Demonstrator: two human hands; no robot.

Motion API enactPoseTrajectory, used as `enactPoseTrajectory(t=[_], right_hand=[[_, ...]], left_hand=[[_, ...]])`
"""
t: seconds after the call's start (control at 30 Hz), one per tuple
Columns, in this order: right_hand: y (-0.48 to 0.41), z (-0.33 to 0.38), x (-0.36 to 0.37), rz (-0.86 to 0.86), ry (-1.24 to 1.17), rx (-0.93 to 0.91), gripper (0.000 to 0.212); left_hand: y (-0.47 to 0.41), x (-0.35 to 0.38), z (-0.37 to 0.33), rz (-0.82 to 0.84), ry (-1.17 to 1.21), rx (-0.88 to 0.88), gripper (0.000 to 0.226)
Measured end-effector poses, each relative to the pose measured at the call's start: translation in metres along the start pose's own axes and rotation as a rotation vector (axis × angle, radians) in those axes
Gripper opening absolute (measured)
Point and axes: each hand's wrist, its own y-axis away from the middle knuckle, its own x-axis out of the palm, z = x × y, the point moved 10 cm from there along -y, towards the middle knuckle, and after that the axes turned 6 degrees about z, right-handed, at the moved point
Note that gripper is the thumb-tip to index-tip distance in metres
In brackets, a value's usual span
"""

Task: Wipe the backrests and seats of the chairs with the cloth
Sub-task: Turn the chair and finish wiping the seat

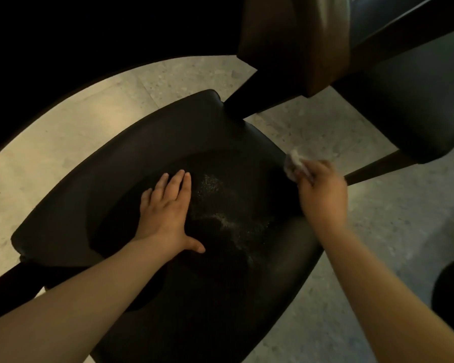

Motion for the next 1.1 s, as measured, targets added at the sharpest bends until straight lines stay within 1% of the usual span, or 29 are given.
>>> enactPoseTrajectory(t=[0.1, 0.17, 0.23, 0.27, 0.33, 0.43, 0.5, 0.53, 0.6, 0.7, 0.77, 0.83, 0.9, 0.97, 1.03, 1.1], right_hand=[[-0.020, -0.020, 0.013, 0.020, -0.036, 0.156, 0.024], [-0.001, -0.018, 0.026, 0.003, -0.006, 0.180, 0.029], [0.028, -0.005, 0.031, -0.032, 0.039, 0.103, 0.034], [0.040, 0.001, 0.035, -0.017, 0.055, 0.056, 0.034], [0.059, 0.011, 0.043, 0.074, 0.058, -0.043, 0.030], [0.061, 0.014, 0.041, 0.213, -0.027, -0.080, 0.027], [0.043, 0.011, 0.024, 0.181, 0.010, -0.096, 0.030], [0.028, 0.006, 0.013, 0.129, 0.030, -0.084, 0.030], [-0.001, -0.009, -0.003, 0.032, 0.026, 0.013, 0.027], [-0.016, -0.030, 0.012, 0.033, -0.041, 0.204, 0.024], [0.000, -0.029, 0.022, 0.013, -0.053, 0.231, 0.027], [0.030, -0.017, 0.027, -0.007, -0.023, 0.163, 0.032], [0.065, -0.001, 0.036, 0.039, 0.038, 0.037, 0.033], [0.093, 0.010, 0.040, 0.099, 0.008, -0.058, 0.030], [0.094, 0.009, 0.034, 0.130, -0.069, -0.080, 0.026], [0.072, 0.002, 0.018, 0.063, -0.058, -0.067, 0.028]], left_hand=[[-0.002, 0.000, 0.000, -0.007, -0.008, -0.017, 0.152], [-0.002, 0.000, -0.001, 0.005, -0.019, -0.026, 0.151], [-0.002, -0.001, -0.002, 0.018, -0.032, -0.041, 0.151], [-0.002, -0.001, -0.002, 0.026, -0.040, -0.046, 0.150], [-0.001, -0.002, -0.003, 0.036, -0.049, -0.051, 0.150], [0.000, -0.003, -0.004, 0.034, -0.052, -0.055, 0.149], [0.001, -0.003, -0.005, 0.039, -0.054, -0.060, 0.148], [0.001, -0.002, -0.005, 0.037, -0.055, -0.066, 0.148], [0.001, -0.003, -0.005, 0.036, -0.057, -0.072, 0.147], [0.000, -0.003, -0.005, 0.039, -0.064, -0.070, 0.147], [0.001, -0.003, -0.006, 0.045, -0.071, -0.071, 0.147], [0.002, -0.004, -0.007, 0.047, -0.078, -0.068, 0.147], [0.003, -0.004, -0.008, 0.059, -0.083, -0.065, 0.146], [0.004, -0.005, -0.008, 0.060, -0.085, -0.067, 0.146], [0.004, -0.006, -0.008, 0.055, -0.077, -0.064, 0.146], [0.005, -0.006, -0.009, 0.051, -0.076, -0.062, 0.146]])
